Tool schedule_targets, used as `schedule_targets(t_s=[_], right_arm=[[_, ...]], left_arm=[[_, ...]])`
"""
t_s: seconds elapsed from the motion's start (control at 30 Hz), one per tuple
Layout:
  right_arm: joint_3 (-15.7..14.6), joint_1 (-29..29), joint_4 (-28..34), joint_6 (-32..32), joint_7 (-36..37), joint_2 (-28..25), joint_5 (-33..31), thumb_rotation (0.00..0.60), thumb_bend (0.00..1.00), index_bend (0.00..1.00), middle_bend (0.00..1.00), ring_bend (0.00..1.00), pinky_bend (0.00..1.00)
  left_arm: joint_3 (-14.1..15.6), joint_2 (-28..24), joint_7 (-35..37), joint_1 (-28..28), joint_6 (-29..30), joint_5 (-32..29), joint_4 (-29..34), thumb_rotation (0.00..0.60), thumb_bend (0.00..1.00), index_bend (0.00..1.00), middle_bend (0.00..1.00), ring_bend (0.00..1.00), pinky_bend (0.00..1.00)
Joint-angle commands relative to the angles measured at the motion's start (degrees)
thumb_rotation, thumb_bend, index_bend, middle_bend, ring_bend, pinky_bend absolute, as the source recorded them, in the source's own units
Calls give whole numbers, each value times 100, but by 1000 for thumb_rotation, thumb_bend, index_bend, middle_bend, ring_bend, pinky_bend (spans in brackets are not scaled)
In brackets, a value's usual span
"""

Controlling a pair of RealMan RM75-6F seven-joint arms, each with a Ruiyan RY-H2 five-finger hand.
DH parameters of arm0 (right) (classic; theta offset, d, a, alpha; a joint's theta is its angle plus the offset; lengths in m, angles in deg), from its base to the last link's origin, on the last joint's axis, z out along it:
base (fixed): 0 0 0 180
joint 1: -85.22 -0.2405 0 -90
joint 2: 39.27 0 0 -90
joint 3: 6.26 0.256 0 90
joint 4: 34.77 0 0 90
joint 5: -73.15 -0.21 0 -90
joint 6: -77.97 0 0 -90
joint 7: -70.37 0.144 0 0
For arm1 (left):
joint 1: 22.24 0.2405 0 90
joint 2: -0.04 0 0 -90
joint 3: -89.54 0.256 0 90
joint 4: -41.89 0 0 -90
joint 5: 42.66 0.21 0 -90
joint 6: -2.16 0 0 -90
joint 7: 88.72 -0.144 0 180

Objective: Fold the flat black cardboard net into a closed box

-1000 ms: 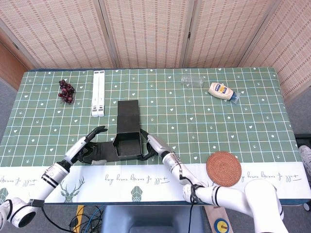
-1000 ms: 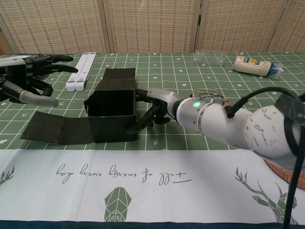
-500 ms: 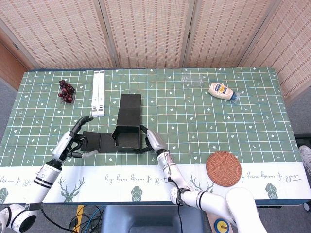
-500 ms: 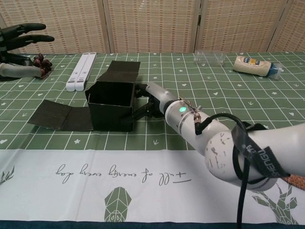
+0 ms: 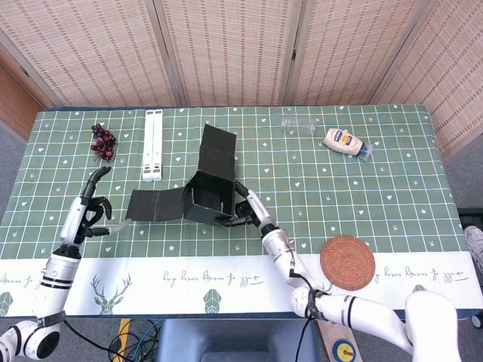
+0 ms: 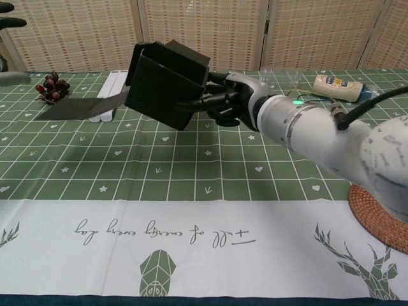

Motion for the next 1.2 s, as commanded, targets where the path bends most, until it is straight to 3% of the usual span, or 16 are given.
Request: schedule_targets(t_s=[0.03, 0.23, 0.43, 0.8, 1.2], right_arm=[[304, 517, 720, 64, 728, -567, -12, 600, 344, 299, 465, 870, 1000], [515, 973, 1351, 222, 1637, -995, 185, 600, 346, 303, 473, 870, 1000], [404, 1169, 1579, 259, 2075, -1114, 564, 600, 345, 306, 477, 870, 1000], [122, 1049, 1459, 185, 2209, -878, 786, 600, 346, 306, 477, 869, 1000], [-215, 930, 1350, 56, 1883, -793, 941, 600, 345, 306, 477, 870, 1000]], left_arm=[[-82, 178, -261, 48, 149, -9, -309, 600, 137, 18, 62, 679, 998], [-175, 505, -480, 42, 89, -141, -823, 600, 137, 0, 0, 645, 996], [-306, 926, -652, -111, 187, -36, -1091, 600, 137, 0, 0, 636, 993], [-710, 1507, -383, -496, 294, 45, -626, 600, 137, 0, 0, 636, 993], [-852, 1391, -172, -447, 133, -182, 0, 600, 137, 0, 0, 636, 993]])
